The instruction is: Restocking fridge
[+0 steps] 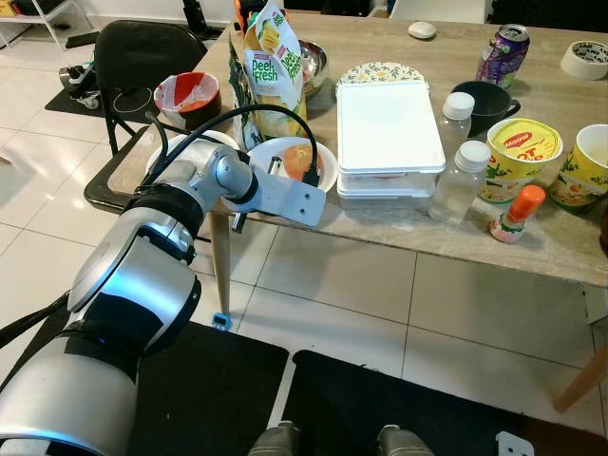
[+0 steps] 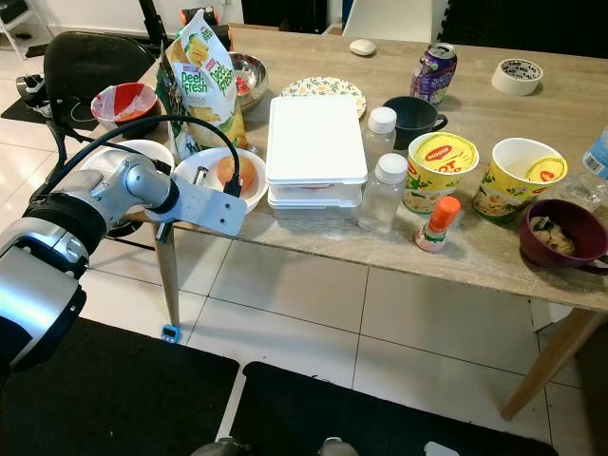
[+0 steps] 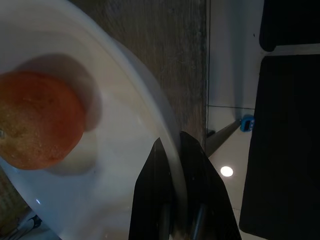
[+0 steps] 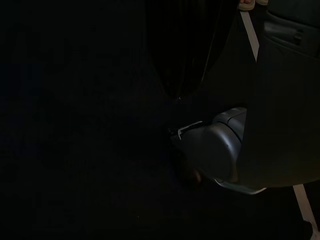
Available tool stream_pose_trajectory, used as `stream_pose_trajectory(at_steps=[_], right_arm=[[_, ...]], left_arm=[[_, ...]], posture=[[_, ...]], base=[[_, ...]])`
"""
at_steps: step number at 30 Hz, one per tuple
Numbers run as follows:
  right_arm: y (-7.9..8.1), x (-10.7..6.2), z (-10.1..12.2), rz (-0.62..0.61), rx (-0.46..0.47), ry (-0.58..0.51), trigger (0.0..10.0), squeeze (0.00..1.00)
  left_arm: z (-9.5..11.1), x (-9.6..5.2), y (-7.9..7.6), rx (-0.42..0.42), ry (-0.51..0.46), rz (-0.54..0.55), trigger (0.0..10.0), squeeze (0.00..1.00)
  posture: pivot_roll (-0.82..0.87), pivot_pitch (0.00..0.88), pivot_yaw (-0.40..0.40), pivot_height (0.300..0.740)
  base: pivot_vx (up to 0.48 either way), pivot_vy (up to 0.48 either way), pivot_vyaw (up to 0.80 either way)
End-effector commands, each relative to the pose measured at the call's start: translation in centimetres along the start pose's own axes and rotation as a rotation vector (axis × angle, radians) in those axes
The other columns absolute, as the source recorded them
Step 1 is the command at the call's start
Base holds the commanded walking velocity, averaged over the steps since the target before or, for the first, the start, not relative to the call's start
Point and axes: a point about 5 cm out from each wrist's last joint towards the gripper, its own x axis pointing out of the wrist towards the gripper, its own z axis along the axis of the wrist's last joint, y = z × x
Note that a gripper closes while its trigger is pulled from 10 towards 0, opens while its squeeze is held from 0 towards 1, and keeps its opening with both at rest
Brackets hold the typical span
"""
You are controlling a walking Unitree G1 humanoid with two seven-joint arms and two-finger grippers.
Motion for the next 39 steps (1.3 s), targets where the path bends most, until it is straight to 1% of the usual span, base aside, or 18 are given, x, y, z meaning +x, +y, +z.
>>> stream_pose_trajectory(at_steps=[1,3,4,8,11,12,14,16,17,25,27,32,34,36,39], right_arm=[[0.3,-0.1,-1.0,0.004,0.017,0.031,10.0,0.00],[0.4,-0.1,-1.0,0.005,0.018,0.030,10.0,0.00],[0.5,-0.1,-1.0,0.006,0.019,0.029,10.0,0.00],[0.6,0.0,-0.9,0.008,0.020,0.027,10.0,0.00],[0.6,0.0,-0.8,0.009,0.018,0.026,10.0,0.00],[0.6,0.0,-0.8,0.009,0.018,0.026,10.0,0.00],[0.6,0.1,-0.6,0.008,0.015,0.024,10.0,0.00],[0.6,0.1,-0.6,0.008,0.015,0.024,10.0,0.00],[0.7,0.1,-0.2,0.010,0.014,0.018,10.0,0.00],[0.8,0.2,0.2,0.015,0.008,0.012,10.0,0.00],[0.8,0.2,0.2,0.016,0.006,0.013,10.0,0.00],[1.0,0.3,0.2,0.020,0.003,0.015,10.0,0.00],[1.0,0.3,0.2,0.020,0.003,0.015,10.0,0.00],[1.0,0.3,0.3,0.021,0.001,0.015,10.0,0.00],[1.0,0.3,0.3,0.022,-0.002,0.016,10.0,0.00]], left_arm=[[0.2,0.8,-0.9,0.050,0.010,-0.060,0.0,0.00],[0.3,0.9,-1.1,0.061,0.009,-0.054,0.1,0.00],[0.4,1.0,-1.2,0.064,-0.003,-0.049,10.0,0.00],[0.6,1.3,-1.5,0.062,-0.036,-0.049,10.0,0.00],[0.7,1.6,-2.2,0.082,-0.067,-0.069,10.0,0.00],[0.7,1.6,-2.2,0.082,-0.067,-0.069,10.0,0.00],[0.8,1.6,-2.5,0.088,-0.100,-0.076,10.0,0.00],[0.8,1.6,-2.5,0.088,-0.100,-0.076,10.0,0.00],[0.7,1.4,-2.7,0.087,-0.114,-0.076,10.0,0.00],[-0.2,0.9,-3.5,0.112,-0.094,-0.103,10.0,0.00],[-0.6,0.7,-4.1,0.127,-0.081,-0.122,10.0,0.00],[-1.1,0.0,-4.7,0.122,-0.079,-0.127,10.0,0.00],[-1.1,0.0,-4.7,0.122,-0.079,-0.127,10.0,0.00],[-1.1,-0.4,-5.3,0.128,-0.085,-0.131,10.0,0.00],[-0.7,-0.7,-5.6,0.133,-0.097,-0.126,10.0,0.00]], posture=[[-0.07,0.187,0.094,0.740],[-0.07,0.184,0.093,0.740],[-0.07,0.184,0.094,0.740],[-0.07,0.180,0.088,0.740],[-0.06,0.173,0.085,0.740],[-0.06,0.173,0.085,0.740],[-0.06,0.161,0.085,0.740],[-0.06,0.161,0.085,0.740],[-0.06,0.151,0.079,0.740],[-0.05,0.142,0.070,0.740],[-0.05,0.142,0.069,0.740],[-0.04,0.142,0.065,0.740],[-0.04,0.142,0.065,0.740],[-0.03,0.141,0.060,0.740],[-0.03,0.139,0.058,0.740]], base=[[0.000,0.000,0.00],[0.000,0.000,0.00],[0.000,0.000,0.00],[0.000,0.000,0.00],[0.000,0.000,0.00],[0.000,0.000,0.00],[0.000,0.000,0.00],[0.000,0.000,0.00],[0.000,0.000,0.00],[0.000,0.000,0.00],[0.000,0.000,0.00],[0.000,0.000,0.00],[0.000,0.000,0.00],[0.000,0.000,0.00],[0.000,0.000,0.00]])
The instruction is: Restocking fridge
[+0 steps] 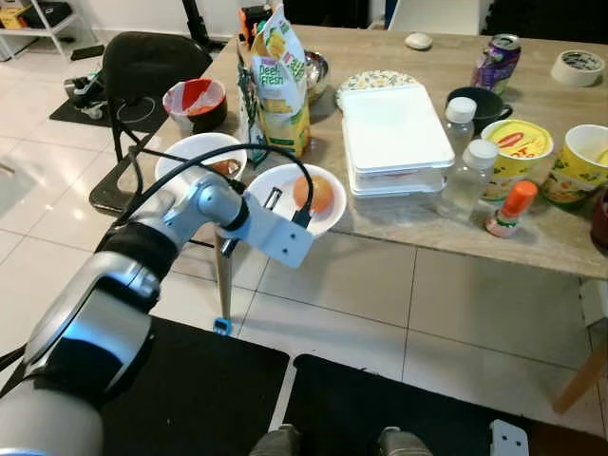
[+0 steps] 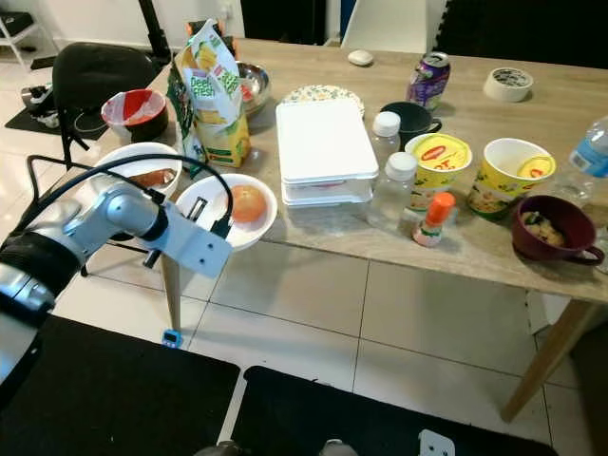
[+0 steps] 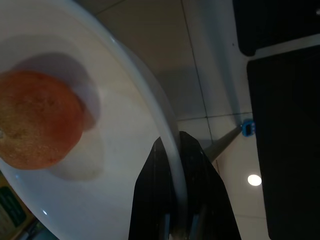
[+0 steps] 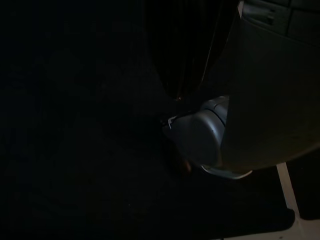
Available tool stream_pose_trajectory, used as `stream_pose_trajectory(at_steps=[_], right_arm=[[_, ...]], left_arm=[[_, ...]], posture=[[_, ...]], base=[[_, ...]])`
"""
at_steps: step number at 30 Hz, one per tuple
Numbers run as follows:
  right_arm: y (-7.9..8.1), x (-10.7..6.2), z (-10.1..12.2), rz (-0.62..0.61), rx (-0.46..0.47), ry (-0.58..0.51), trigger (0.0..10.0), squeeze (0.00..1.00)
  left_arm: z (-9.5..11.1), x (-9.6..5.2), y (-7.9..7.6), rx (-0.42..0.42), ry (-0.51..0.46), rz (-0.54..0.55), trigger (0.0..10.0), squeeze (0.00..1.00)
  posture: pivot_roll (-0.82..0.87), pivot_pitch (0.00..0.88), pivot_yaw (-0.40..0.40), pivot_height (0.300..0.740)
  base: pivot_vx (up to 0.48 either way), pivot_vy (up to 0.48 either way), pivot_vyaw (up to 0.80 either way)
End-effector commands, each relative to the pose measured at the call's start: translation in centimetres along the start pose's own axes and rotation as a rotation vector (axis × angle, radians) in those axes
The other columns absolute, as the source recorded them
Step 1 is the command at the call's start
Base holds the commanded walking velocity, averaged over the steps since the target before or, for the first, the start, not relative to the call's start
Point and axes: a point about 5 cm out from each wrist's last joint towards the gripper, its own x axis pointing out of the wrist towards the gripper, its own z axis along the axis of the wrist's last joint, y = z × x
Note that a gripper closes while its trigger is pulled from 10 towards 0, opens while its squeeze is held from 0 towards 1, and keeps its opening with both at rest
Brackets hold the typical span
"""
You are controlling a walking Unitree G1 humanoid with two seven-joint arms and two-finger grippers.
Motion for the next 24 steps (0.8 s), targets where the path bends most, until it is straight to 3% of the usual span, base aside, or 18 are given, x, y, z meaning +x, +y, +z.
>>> stream_pose_trajectory(at_steps=[1,11,24], right_arm=[[0.1,-0.1,-1.0,0.000,0.004,0.042,10.0,0.00],[0.2,0.0,-0.5,0.007,-0.005,0.036,10.0,0.00],[0.3,0.0,-0.5,0.010,-0.016,0.041,10.0,0.00]], left_arm=[[-0.7,-0.1,-1.5,-0.023,0.025,-0.063,10.0,0.00],[1.9,-0.3,-2.9,-0.014,0.000,0.022,10.0,0.00],[4.7,1.2,-6.9,-0.081,-0.025,0.087,10.0,0.00]], posture=[[-0.03,0.139,0.058,0.740],[-0.01,0.133,0.047,0.740],[0.01,0.138,0.043,0.740]], base=[[0.000,0.000,0.00],[0.000,0.000,0.00],[0.000,0.000,0.00]])
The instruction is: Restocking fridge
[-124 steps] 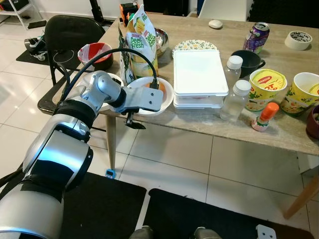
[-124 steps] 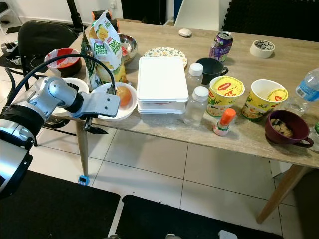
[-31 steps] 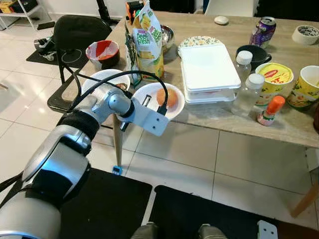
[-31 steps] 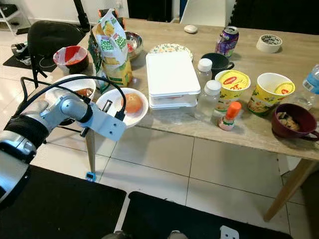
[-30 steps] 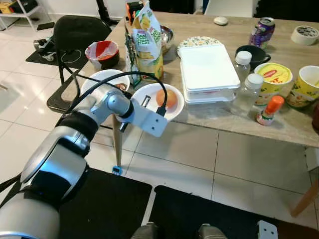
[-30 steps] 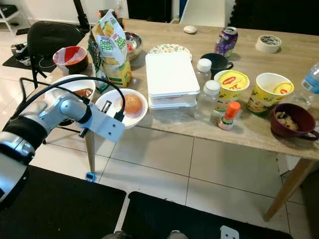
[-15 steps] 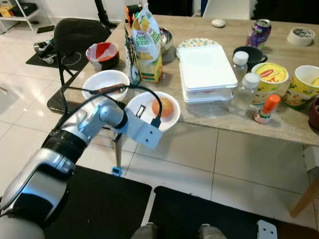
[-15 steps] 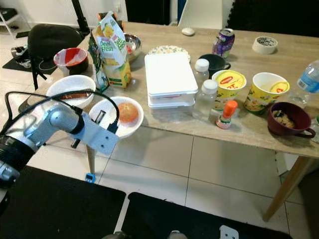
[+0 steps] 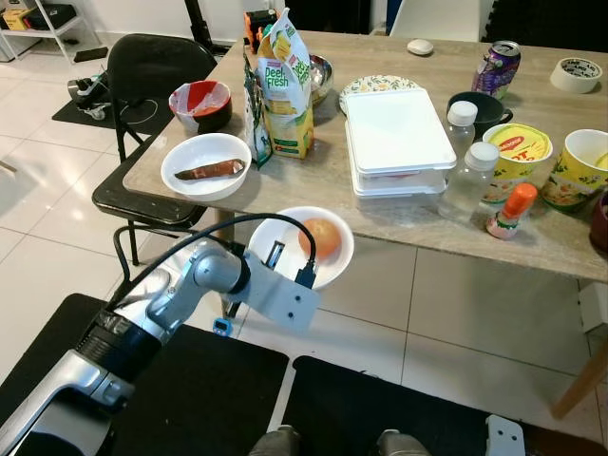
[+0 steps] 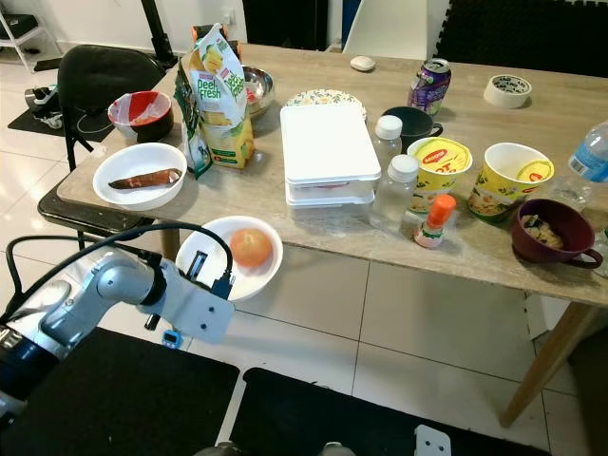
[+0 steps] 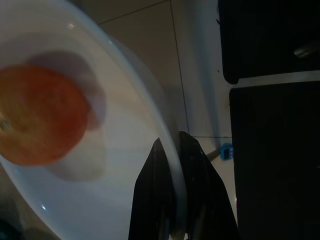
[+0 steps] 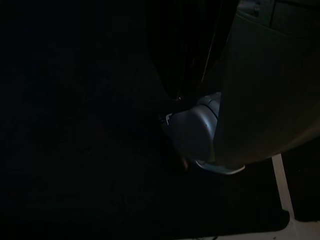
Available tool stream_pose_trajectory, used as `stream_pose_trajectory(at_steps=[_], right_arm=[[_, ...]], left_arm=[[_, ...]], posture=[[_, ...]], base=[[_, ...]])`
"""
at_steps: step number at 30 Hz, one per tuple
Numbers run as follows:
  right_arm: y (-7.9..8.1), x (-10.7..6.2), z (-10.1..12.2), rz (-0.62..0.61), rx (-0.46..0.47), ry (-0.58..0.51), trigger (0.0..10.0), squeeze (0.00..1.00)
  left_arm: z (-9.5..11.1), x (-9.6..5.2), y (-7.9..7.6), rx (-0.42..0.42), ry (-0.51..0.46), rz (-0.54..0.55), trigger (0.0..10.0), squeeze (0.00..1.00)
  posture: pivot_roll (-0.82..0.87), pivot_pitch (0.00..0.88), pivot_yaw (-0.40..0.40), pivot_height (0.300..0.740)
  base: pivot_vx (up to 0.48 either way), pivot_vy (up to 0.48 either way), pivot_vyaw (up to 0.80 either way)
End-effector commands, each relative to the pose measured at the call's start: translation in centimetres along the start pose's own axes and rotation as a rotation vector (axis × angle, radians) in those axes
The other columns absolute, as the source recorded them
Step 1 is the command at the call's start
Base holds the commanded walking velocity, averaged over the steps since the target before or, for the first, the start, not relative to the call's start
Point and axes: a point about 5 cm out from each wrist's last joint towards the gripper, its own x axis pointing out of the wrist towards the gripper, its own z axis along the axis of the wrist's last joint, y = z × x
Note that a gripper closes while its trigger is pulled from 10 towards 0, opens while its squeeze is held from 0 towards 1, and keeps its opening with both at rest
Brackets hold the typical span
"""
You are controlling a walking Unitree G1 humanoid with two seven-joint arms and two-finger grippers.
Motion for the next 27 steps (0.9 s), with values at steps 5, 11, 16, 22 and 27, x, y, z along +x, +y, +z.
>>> stream_pose_trajectory(at_steps=[5,11,16,22,27], right_arm=[[-0.1,-0.2,-1.0,-0.003,-0.006,0.037,10.0,0.00],[0.0,-0.2,-1.0,0.001,-0.010,0.039,10.0,0.00],[-0.1,-0.1,-1.0,0.000,-0.015,0.039,10.0,0.00],[-0.2,-0.1,-0.8,-0.003,-0.014,0.034,10.0,0.00],[-0.3,-0.2,-0.8,-0.005,-0.015,0.034,10.0,0.00]], left_arm=[[0.6,-0.1,-1.0,0.002,0.026,0.042,10.0,0.00],[-0.6,0.2,-2.1,-0.016,0.089,0.077,10.0,0.00],[-2.3,2.0,-5.4,-0.068,0.167,0.037,10.0,0.00],[-1.9,5.7,-10.4,-0.188,0.171,-0.017,10.0,0.00],[-2.1,7.6,-13.5,-0.328,0.212,-0.008,10.0,0.00]], posture=[[0.02,0.137,0.042,0.740],[0.02,0.140,0.041,0.740],[0.02,0.136,0.038,0.740],[0.01,0.131,0.041,0.740],[0.01,0.131,0.038,0.740]], base=[[0.000,0.000,0.00],[0.000,0.000,0.00],[0.000,0.000,0.00],[0.000,0.000,0.00],[0.000,0.000,0.00]])
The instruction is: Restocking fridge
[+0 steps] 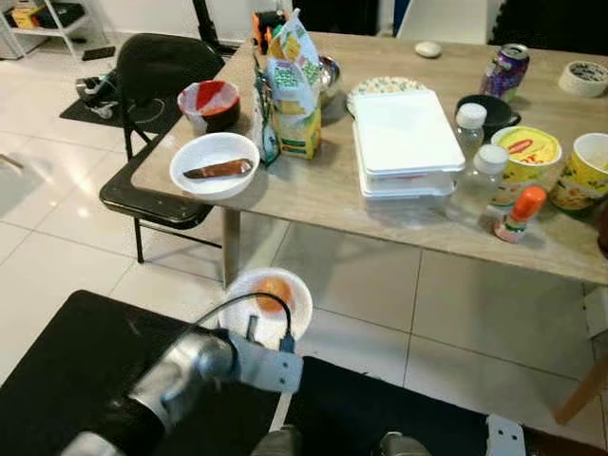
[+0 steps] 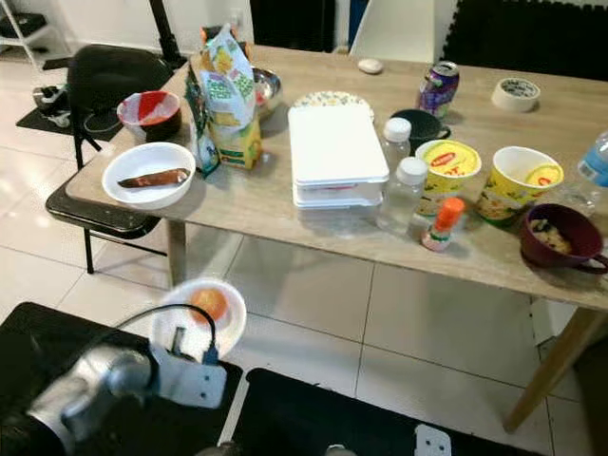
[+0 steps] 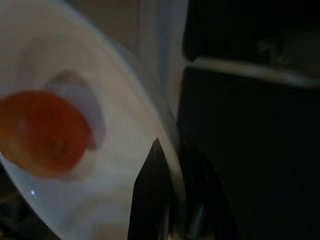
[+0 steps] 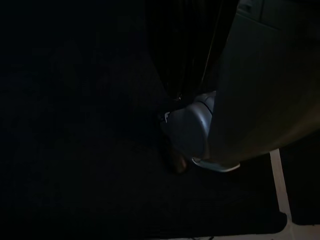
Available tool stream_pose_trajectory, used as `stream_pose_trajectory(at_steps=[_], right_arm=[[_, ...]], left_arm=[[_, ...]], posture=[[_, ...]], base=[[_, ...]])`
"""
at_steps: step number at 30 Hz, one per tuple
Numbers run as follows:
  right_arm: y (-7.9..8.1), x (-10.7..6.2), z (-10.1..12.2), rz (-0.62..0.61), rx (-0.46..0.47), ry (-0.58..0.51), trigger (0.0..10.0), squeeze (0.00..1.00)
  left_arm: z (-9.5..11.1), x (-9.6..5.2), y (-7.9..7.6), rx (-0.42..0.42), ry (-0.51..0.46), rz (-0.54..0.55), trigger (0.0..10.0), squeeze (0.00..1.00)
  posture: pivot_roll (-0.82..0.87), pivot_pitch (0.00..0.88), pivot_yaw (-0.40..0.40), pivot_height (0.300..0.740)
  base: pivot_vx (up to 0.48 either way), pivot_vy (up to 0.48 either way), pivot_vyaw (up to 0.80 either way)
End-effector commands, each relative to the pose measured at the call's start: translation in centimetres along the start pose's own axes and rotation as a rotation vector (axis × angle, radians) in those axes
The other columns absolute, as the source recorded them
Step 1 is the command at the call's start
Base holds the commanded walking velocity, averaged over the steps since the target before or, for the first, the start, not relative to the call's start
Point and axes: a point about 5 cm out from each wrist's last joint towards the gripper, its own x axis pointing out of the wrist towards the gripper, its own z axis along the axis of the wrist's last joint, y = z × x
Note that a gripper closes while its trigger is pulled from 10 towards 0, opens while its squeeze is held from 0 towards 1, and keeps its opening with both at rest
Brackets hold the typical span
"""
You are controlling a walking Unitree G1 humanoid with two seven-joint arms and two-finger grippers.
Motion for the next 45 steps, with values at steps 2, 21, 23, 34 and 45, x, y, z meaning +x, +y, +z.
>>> stream_pose_trajectory(at_steps=[2,21,23,34,45], right_arm=[[-0.4,-0.2,-1.0,-0.008,-0.012,0.037,10.0,0.00],[-0.5,-0.2,-0.7,-0.011,-0.015,0.032,10.0,0.00],[-0.5,-0.2,-0.6,-0.013,-0.016,0.029,10.0,0.00],[-1.0,-0.1,0.8,-0.032,-0.026,-0.005,10.0,0.00],[-0.8,0.1,1.3,-0.033,-0.028,-0.013,10.0,0.00]], left_arm=[[-1.1,1.3,-2.2,-0.069,0.064,0.013,10.0,0.00],[-6.7,1.6,-13.8,-0.954,0.480,0.092,10.0,0.00],[-7.0,1.3,-14.2,-1.081,0.517,0.136,10.0,0.00],[-7.9,0.6,-15.7,-1.413,0.607,0.246,10.0,0.00],[-7.1,0.4,-17.8,-1.487,0.650,0.204,10.0,0.00]], posture=[[0.01,0.127,0.035,0.740],[-0.01,0.115,0.025,0.740],[-0.01,0.112,0.023,0.740],[-0.02,0.093,0.005,0.740],[-0.02,0.080,-0.005,0.740]], base=[[0.000,0.000,0.00],[0.000,0.000,0.00],[0.000,0.000,0.00],[0.000,0.000,0.00],[0.000,0.000,0.00]])
